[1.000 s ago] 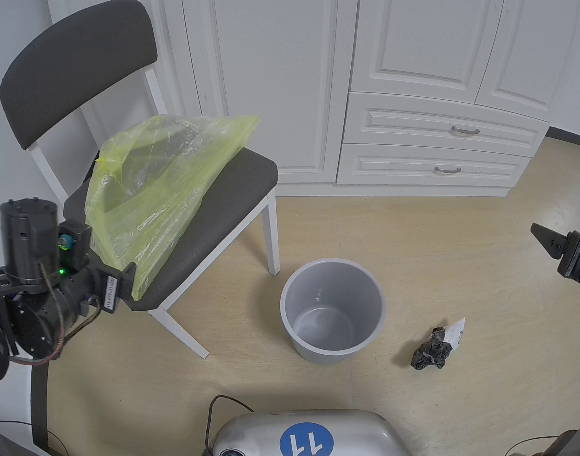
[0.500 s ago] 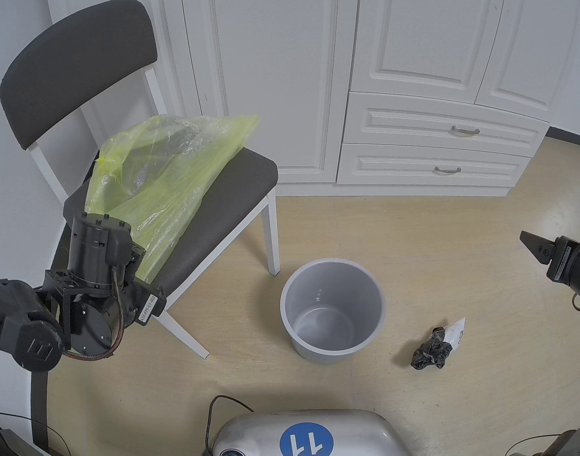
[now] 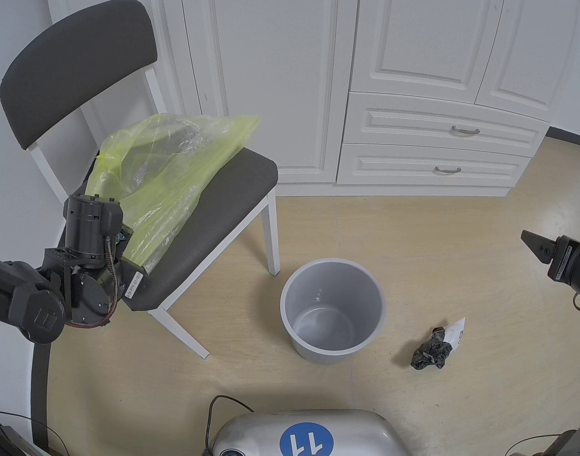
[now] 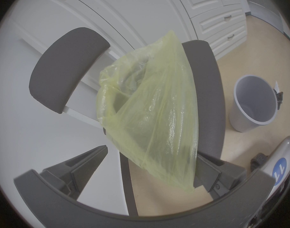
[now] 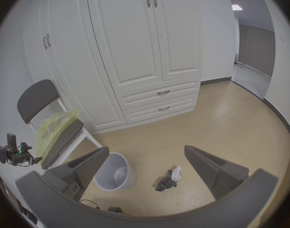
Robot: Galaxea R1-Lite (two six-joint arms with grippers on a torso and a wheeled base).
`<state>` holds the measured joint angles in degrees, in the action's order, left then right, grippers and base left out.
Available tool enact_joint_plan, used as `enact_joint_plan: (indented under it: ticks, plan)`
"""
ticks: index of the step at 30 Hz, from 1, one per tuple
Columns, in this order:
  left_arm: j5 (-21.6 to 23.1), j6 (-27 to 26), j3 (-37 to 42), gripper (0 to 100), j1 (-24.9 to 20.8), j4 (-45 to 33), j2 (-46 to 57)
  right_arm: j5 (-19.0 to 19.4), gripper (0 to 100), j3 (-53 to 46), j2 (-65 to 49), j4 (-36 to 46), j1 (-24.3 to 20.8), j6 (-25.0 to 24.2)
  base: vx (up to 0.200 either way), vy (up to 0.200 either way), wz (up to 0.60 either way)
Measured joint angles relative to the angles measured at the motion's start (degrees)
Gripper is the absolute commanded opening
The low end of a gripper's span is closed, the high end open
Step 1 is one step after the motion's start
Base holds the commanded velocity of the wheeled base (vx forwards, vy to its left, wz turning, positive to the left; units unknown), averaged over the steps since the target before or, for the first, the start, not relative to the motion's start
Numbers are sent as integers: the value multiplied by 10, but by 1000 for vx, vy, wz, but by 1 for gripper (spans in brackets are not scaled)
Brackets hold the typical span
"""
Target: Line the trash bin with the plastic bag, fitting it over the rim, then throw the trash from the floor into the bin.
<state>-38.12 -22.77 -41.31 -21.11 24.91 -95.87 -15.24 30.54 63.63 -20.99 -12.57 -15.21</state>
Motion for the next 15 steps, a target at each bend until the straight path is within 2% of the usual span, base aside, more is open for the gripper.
enact_joint_plan:
  ticks: [7, 15]
  plan:
    - [-1, -15, 6, 100, 21, 25, 7, 0, 100, 1, -4, -1, 2, 0, 0, 0, 0]
    - [0, -55, 19, 100, 27, 99, 12, 0, 100, 2, -5, -1, 1, 1, 0, 0, 0]
